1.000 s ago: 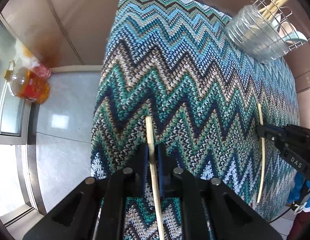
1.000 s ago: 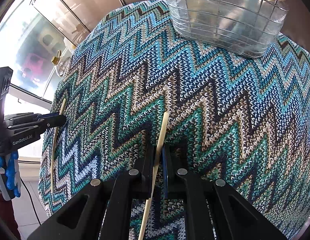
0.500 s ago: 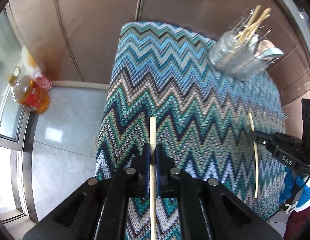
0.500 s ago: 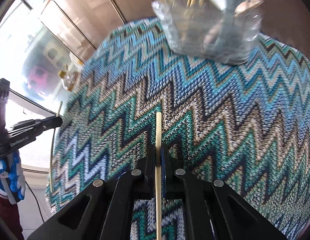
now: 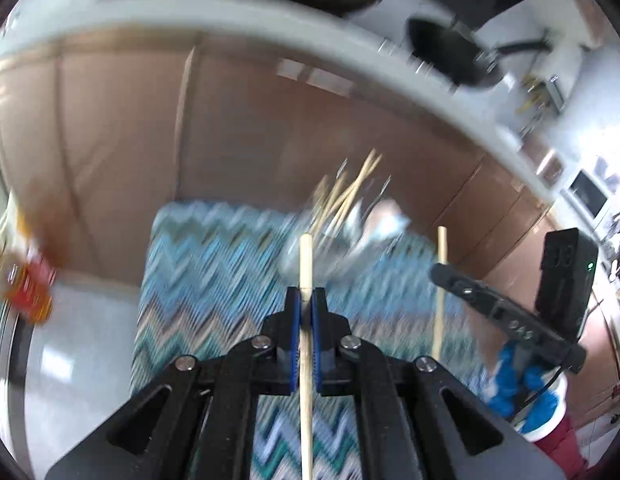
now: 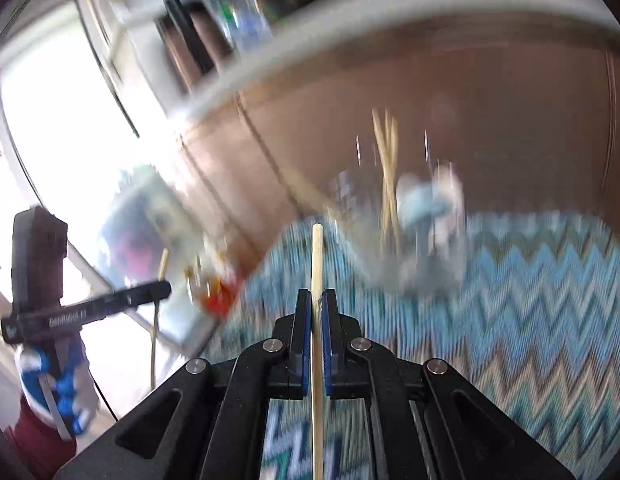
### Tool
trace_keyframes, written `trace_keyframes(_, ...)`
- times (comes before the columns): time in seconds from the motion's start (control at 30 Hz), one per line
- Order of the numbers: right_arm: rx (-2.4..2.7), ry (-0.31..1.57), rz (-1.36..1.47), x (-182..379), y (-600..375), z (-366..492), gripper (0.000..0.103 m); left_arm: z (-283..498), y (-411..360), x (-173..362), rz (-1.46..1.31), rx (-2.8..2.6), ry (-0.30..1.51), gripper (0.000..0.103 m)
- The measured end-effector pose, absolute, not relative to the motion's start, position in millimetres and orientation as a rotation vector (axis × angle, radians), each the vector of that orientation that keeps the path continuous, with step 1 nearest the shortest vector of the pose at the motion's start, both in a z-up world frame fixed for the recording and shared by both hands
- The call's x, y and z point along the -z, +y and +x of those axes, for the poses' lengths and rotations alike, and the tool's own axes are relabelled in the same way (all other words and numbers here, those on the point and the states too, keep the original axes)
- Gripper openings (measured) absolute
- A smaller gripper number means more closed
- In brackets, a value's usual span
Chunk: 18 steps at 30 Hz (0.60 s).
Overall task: Organize utensils
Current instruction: 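Carry both chopsticks into the holder and open both tools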
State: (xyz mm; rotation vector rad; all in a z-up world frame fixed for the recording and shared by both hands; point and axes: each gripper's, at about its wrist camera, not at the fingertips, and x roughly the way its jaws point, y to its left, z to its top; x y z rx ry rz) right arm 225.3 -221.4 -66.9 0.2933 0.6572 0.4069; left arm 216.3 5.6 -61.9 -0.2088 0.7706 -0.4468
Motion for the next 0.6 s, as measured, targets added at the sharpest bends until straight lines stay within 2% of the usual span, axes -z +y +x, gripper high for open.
trace_keyframes(0.13, -0.373, 0.448, 0.268, 27, -222, 249, 0.005, 241, -24, 21, -0.265, 0.466, 0.575, 0.005)
trace_keyframes(0.3, -0.332, 0.269, 0.249, 8, -217, 278, 0.005, 277, -51, -9, -0.314, 0.426, 0.323, 0.005)
trace_keyframes(0.43, -0.274, 0.199, 0.228, 16, -223, 308, 0.005, 303, -65, -6, -0.305, 0.34, 0.184, 0.005)
trace_keyframes(0.6, -0.263, 0.182, 0.237, 32, -234, 336, 0.005, 334, -81, 15, -0.297, 0.273, 0.121, 0.005)
